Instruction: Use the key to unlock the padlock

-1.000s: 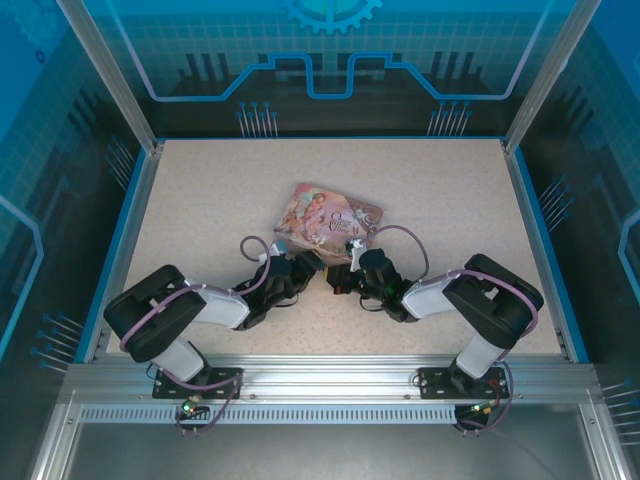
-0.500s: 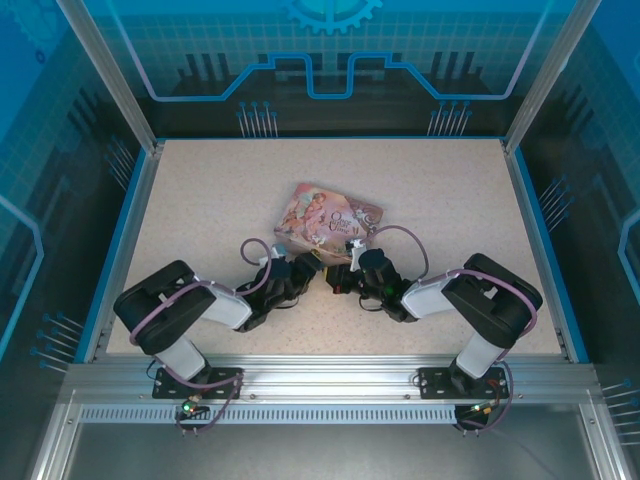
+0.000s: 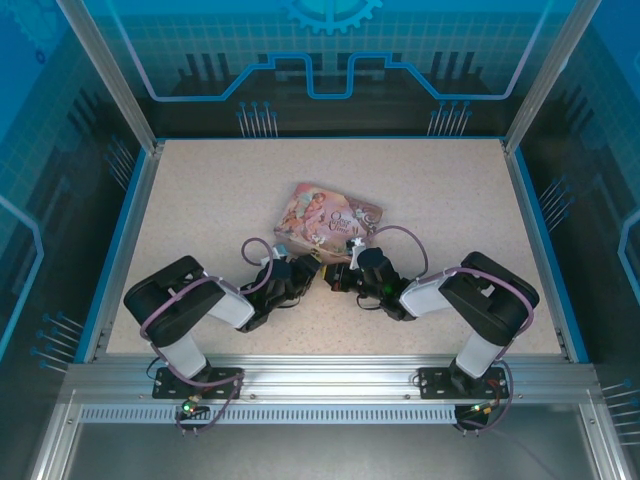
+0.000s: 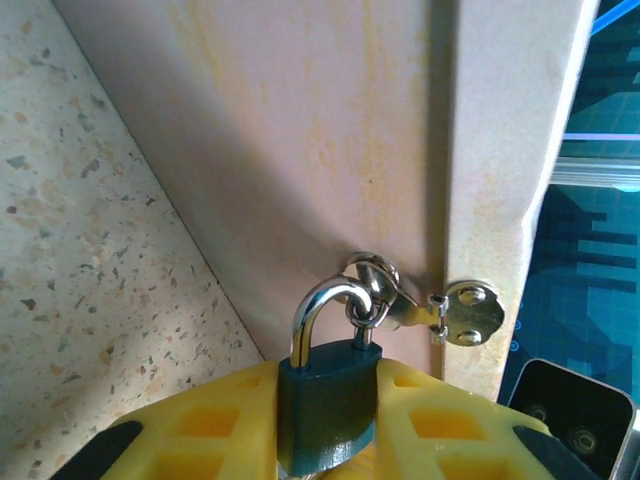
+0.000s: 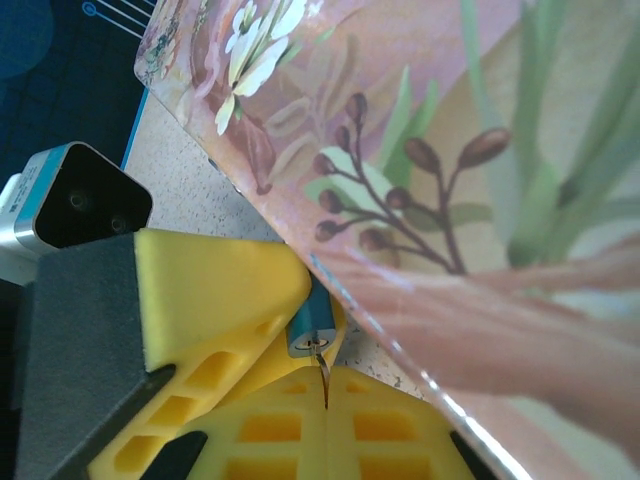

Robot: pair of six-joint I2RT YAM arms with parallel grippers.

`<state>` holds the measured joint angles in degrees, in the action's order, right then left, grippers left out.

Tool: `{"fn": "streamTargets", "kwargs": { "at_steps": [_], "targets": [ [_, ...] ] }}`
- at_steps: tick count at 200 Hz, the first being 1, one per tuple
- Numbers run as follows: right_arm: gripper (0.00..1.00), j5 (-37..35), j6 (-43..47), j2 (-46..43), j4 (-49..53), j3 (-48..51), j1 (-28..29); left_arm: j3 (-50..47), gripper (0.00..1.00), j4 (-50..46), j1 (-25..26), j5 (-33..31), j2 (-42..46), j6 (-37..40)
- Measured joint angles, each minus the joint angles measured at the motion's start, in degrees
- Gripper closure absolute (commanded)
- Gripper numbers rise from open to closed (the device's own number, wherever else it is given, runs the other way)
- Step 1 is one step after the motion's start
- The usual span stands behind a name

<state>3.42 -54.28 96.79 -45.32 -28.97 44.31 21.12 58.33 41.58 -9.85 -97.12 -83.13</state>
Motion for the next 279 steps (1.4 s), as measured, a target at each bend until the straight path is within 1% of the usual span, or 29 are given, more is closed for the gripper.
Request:
{"fn": "streamTargets", "kwargs": {
  "at_steps": [8,22,29,47,80,101,121,147,173,187,203,221,245,264,279],
  "targets": [
    [1.00,0.0,-0.4,0.0,-0.1,0.0,0.0,0.0,0.85,0.1,-0.1,0.0,0.0,0.1],
    [0.94,0.0,-0.9,0.0,-0.2,0.0,0.0,-0.1,0.90,0.2,-0.1,0.0,0.0,0.3],
    [0.89,0.0,-1.1,0.0,-0.2,0.0,0.0,-0.1,0.91,0.2,-0.1,0.0,0.0,0.3],
    [0.78,0.0,-1.4,0.0,-0.3,0.0,0.0,-0.1,0.93,0.2,-0.1,0.0,0.0,0.5],
    [0.63,0.1,-0.6,-0.9,-0.3,0.4,0.0,-0.1,0.97,0.2,-0.1,0.0,0.8,0.5],
    [0.58,-0.1,1.0,-3.7,1.0,1.2,0.0,-0.1,1.00,-0.6,-0.1,0.0,1.6,0.6],
    [0.53,-0.8,3.4,-6.8,3.4,1.4,0.0,0.0,1.00,-2.3,-0.1,0.0,2.7,0.8],
    [0.51,-2.0,7.5,-11.1,5.9,3.1,-0.3,0.2,1.00,-4.7,-0.1,0.0,4.1,1.0],
    [0.50,-3.7,15.6,-16.0,12.6,3.3,-0.3,1.0,1.00,-6.6,-0.2,0.5,4.6,1.0],
    [0.50,-5.6,21.6,-19.5,16.7,3.3,-0.2,1.5,1.00,-7.6,-0.5,1.3,4.7,0.9],
    [0.47,-7.8,29.4,-23.1,21.0,3.3,0.2,2.1,1.00,-8.8,-1.0,2.6,5.0,0.9],
    [0.40,-10.4,37.9,-25.8,24.4,3.2,1.2,2.1,1.00,-9.8,-1.7,3.7,5.7,0.7],
    [0.30,-15.6,48.9,-27.5,26.5,3.1,5.2,2.1,1.00,-11.9,-2.6,5.2,7.0,0.5],
    [0.28,-21.0,56.9,-27.2,26.4,3.1,9.5,2.1,1.00,-13.7,-3.5,6.8,8.3,0.2],
    [0.28,-25.0,62.6,-25.9,26.2,2.6,12.4,2.4,1.00,-14.9,-4.4,8.3,9.0,-0.7]
  ]
}}
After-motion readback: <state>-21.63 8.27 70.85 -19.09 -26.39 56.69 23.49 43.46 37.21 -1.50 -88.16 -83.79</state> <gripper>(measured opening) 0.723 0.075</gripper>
